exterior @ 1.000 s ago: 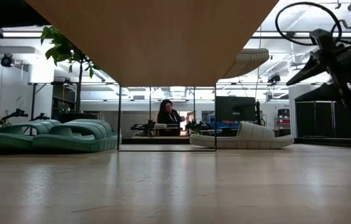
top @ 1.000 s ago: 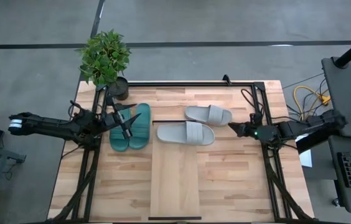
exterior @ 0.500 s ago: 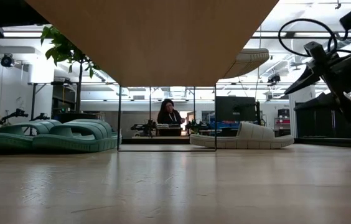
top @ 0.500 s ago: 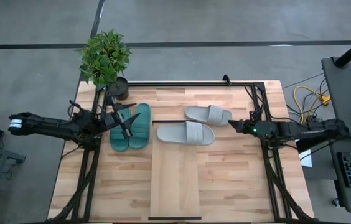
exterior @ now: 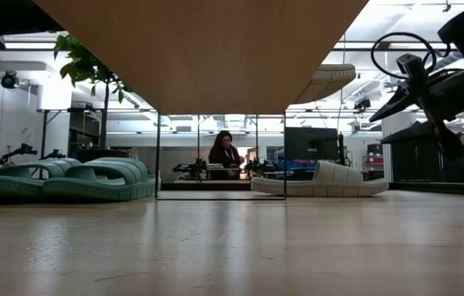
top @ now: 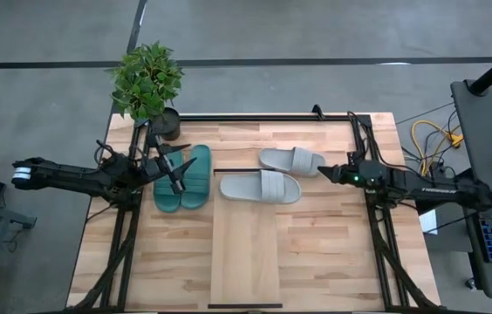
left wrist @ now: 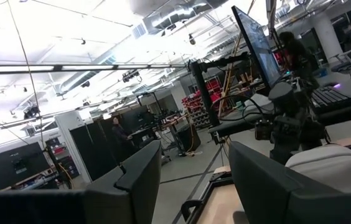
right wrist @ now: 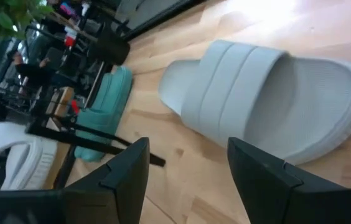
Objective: Pick and place slides into the shelf
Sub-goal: Put the gray slipper on the shelf
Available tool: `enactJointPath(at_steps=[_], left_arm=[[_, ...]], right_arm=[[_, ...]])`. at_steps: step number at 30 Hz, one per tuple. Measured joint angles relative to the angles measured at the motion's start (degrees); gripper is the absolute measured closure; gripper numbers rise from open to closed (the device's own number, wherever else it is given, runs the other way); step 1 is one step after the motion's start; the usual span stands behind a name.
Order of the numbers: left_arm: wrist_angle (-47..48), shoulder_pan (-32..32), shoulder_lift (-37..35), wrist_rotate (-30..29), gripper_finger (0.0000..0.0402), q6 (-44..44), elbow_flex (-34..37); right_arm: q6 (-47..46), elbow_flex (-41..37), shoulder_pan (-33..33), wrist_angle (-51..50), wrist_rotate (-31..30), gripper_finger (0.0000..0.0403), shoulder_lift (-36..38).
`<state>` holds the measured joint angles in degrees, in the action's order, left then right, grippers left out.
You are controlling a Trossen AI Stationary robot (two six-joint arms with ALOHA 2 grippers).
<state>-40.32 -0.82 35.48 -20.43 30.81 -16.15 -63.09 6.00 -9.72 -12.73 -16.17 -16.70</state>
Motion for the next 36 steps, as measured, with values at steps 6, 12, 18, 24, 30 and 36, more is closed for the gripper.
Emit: enactJointPath(at_steps=[6,12,18,24,30,36], left_arm=[[0.0,0.0,0.0,0.0,0.0228,0.0,0.0],[0.0,0.0,0.0,0.0,0.0228,0.0,0.0],[0.0,0.0,0.0,0.0,0.0228,0.0,0.0],[0.0,0.0,0.0,0.0,0.0228,0.0,0.0],[0.0,0.0,0.0,0.0,0.0228,0.0,0.0],[0.0,0.0,0.0,0.0,0.0228,0.0,0.0]], right_arm=[[0.7,0.0,-2.3,2.5,4.6,0.0195,-2.5],[1.6,-0.1,-5.3,2.8,4.8,0.0195,-6.1],[2.5,-0.1,-9.0,4.8,5.0,0.0195,-11.1],[4.6,-0.2,-11.3,13.5,5.9,0.0195,-17.7],[4.1,-0.1,-12.1,17.1,5.7,0.0195,-25.8],[4.7,-0.1,-12.1,27.6,5.7,0.0195,-33.8]])
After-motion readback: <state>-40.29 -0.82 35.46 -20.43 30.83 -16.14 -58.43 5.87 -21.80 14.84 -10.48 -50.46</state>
